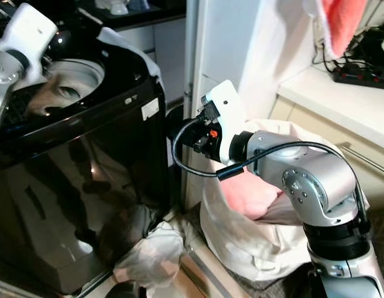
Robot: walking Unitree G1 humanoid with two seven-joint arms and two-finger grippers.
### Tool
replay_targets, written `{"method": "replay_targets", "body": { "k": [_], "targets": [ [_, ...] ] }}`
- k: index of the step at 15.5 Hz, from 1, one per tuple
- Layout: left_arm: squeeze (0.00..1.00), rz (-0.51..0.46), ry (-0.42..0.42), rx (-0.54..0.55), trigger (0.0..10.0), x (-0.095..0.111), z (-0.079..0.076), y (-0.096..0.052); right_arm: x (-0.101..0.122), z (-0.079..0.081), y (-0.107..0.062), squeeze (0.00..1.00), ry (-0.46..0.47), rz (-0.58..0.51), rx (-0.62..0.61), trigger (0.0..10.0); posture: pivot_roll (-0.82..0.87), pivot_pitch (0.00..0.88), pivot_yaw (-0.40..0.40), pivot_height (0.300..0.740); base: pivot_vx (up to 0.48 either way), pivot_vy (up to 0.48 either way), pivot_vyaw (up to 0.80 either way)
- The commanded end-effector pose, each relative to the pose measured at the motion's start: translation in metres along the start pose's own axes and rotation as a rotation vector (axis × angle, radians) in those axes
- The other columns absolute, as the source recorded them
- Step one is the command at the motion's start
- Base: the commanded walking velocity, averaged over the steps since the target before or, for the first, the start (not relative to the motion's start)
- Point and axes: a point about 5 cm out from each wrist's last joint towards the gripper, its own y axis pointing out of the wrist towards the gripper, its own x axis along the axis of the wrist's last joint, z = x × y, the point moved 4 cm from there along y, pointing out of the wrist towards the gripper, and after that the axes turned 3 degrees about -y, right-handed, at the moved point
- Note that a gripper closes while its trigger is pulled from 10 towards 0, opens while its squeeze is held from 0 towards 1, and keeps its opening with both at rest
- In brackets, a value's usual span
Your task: Clothes washing
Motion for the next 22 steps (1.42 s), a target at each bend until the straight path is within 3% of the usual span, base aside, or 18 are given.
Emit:
{"method": "replay_targets", "body": {
  "k": [1,4,5,6,7,9,10,11,14,16,19,20,21,22],
  "targets": [
    [0.0,-0.01,-0.071,-0.14,10.0,0.001,-0.011,-0.005,-0.002,-0.004,-0.005,0.0,0.007,0.002,-0.025,10.0,0.06,0.0,0.021,0.74,0.0,0.0,0.0],
    [0.0,-0.005,-0.118,-0.23,10.0,-0.008,-0.021,-0.012,-0.004,-0.004,-0.005,0.0,0.007,0.006,-0.031,10.0,0.06,0.0,0.02,0.74,0.0,0.0,0.0],
    [0.0,-0.069,-0.2,-0.187,10.0,-0.005,-0.025,-0.01,-0.006,-0.01,-0.004,0.0,0.01,0.002,-0.087,10.0,0.06,0.0,0.029,0.74,0.0,0.0,0.0],
    [0.0,-0.168,-0.363,-0.136,10.0,0.003,-0.036,-0.009,-0.011,-0.024,-0.006,0.0,0.036,0.004,-0.206,10.0,0.05,0.0,0.032,0.74,0.0,0.0,0.0],
    [0.0,-0.194,-0.54,-0.103,10.0,0.001,-0.052,-0.011,-0.023,-0.037,-0.008,0.0,0.034,0.051,-0.319,10.0,0.05,0.0,0.031,0.74,0.0,0.0,0.0],
    [0.0,-0.158,-0.649,-0.098,10.0,-0.012,-0.074,-0.014,-0.039,-0.048,-0.012,0.0,-0.029,0.125,-0.412,10.0,0.05,0.0,0.025,0.74,0.0,0.0,0.0],
    [0.0,-0.135,-0.663,-0.112,10.0,-0.022,-0.094,-0.018,-0.052,-0.058,-0.015,0.0,-0.054,0.172,-0.483,10.0,0.05,0.0,0.017,0.74,0.0,0.0,0.0],
    [0.0,-0.106,-0.624,-0.134,10.0,-0.037,-0.13,-0.03,-0.077,-0.081,-0.024,0.0,-0.066,0.267,-0.66,10.0,0.05,0.0,0.007,0.74,0.0,0.0,0.0],
    [0.0,-0.148,-0.633,-0.187,10.0,-0.033,-0.158,-0.048,-0.086,-0.1,-0.027,0.0,-0.021,0.253,-0.767,10.0,0.05,0.0,0.001,0.74,0.0,0.0,0.0],
    [0.0,-0.143,-0.6,-0.227,10.0,-0.045,-0.173,-0.065,-0.079,-0.09,-0.023,0.0,-0.016,0.153,-0.727,10.0,0.04,0.0,-0.001,0.74,0.0,0.0,0.0],
    [0.0,-0.138,-0.585,-0.213,10.0,-0.052,-0.176,-0.075,-0.082,-0.081,-0.025,0.0,-0.011,0.112,-0.711,10.0,0.04,0.0,0.001,0.74,0.0,0.0,0.0],
    [0.0,-0.126,-0.602,-0.206,10.0,-0.057,-0.178,-0.081,-0.084,-0.073,-0.026,0.0,-0.003,0.084,-0.699,10.0,0.04,0.0,0.003,0.74,0.0,0.0,0.0],
    [0.0,-0.14,-0.622,-0.172,10.0,-0.059,-0.179,-0.092,-0.09,-0.056,-0.024,0.0,0.063,0.025,-0.66,10.0,0.04,0.0,0.0,0.74,0.0,0.0,0.0],
    [0.0,-0.143,-0.64,-0.167,10.0,-0.058,-0.181,-0.094,-0.095,-0.049,-0.021,0.0,0.087,0.013,-0.637,10.0,0.04,0.0,0.0,0.74,0.0,0.0,0.0]
  ]
}}
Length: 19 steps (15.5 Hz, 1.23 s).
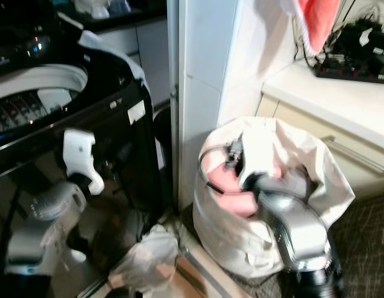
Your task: Clothes washing
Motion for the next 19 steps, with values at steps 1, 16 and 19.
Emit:
{"method": "replay_targets", "body": {
  "k": [1,16,19],
  "targets": [
    [0.0,-0.04,0.029,-0.013,10.0,0.013,-0.008,0.0,0.011,0.008,-0.003,0.0,-0.009,-0.065,0.041,10.0,0.04,0.0,0.001,0.74,0.0,0.0,0.0],
    [0.0,-0.002,0.101,-0.06,10.0,0.008,-0.021,0.0,0.003,0.034,-0.005,0.0,-0.004,-0.066,0.187,10.0,0.06,0.0,0.006,0.74,-0.019,-0.024,0.0],
    [0.0,0.009,0.107,-0.054,10.0,0.007,-0.02,-0.002,0.001,0.046,-0.007,0.0,-0.02,-0.063,0.251,10.0,0.07,0.0,0.003,0.74,0.0,-0.437,0.74]
  ]
}}
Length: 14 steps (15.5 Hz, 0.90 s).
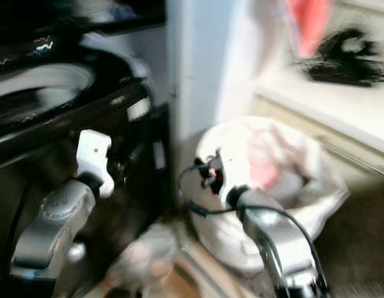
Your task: Clothes washing
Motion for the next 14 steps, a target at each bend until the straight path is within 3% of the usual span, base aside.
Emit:
{"method": "replay_targets", "body": {
  "k": [1,4,6,8,14],
  "targets": [
    [0.0,-0.019,0.016,0.002,10.0,0.008,0.001,0.001,0.005,0.003,-0.001,0.0,-0.013,-0.018,0.014,10.0,0.07,0.0,0.003,0.74,0.0,-0.439,0.8],
    [0.0,0.003,-0.012,0.009,10.0,0.005,0.004,0.0,0.001,0.014,-0.002,0.0,-0.037,-0.004,0.093,10.0,0.07,0.0,0.003,0.74,0.0,-0.146,0.8],
    [0.0,-0.003,0.015,-0.003,10.0,0.006,0.003,0.002,-0.004,0.016,-0.002,0.0,-0.026,0.02,0.095,10.0,0.07,0.0,0.005,0.74,0.0,0.0,0.0],
    [0.0,-0.005,0.016,-0.019,10.0,0.007,-0.001,0.003,-0.006,0.013,0.0,0.0,-0.021,0.025,0.072,10.0,0.06,0.0,0.015,0.74,0.0,0.0,0.0],
    [0.0,0.01,-0.007,-0.035,10.0,0.004,-0.006,0.007,-0.005,0.001,-0.002,0.0,-0.013,0.017,0.008,10.0,0.05,0.0,0.03,0.74,-0.322,0.0,0.0]
  ]
}}
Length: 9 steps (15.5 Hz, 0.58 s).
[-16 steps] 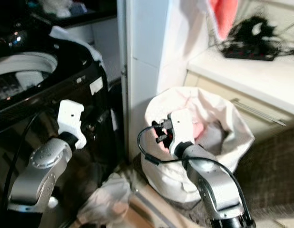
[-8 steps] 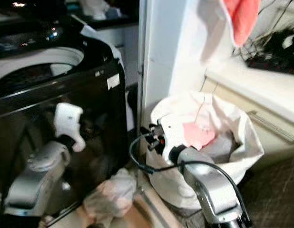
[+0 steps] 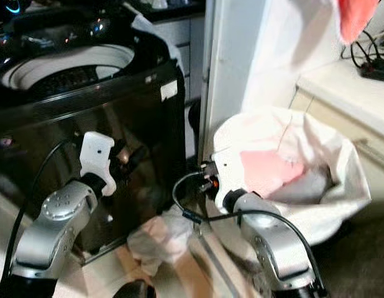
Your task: Clothes washing
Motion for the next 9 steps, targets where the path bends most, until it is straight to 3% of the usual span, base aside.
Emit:
{"method": "replay_targets", "body": {
  "k": [1,3,9],
  "targets": [
    [0.0,0.002,-0.014,0.002,10.0,-0.0004,-0.0007,0.0004,0.0011,-0.0057,-0.0012,0.0,0.003,-0.006,-0.023,10.0,0.05,0.0,0.03,0.74,0.0,0.0,0.0],
    [0.0,0.001,0.011,-0.004,10.0,0.0004,-0.0014,-0.0004,0.0029,-0.0042,-0.0005,0.0,-0.02,-0.005,0.004,10.0,0.06,0.0,0.022,0.74,0.0,0.0,0.28],
    [0.0,0.0,0.016,0.024,10.0,0.0006,0.0023,-0.0011,0.0041,-0.0008,0.0025,0.0,-0.03,-0.011,0.034,10.0,0.07,0.0,0.017,0.74,0.0,-0.462,0.8]
  ]
}}
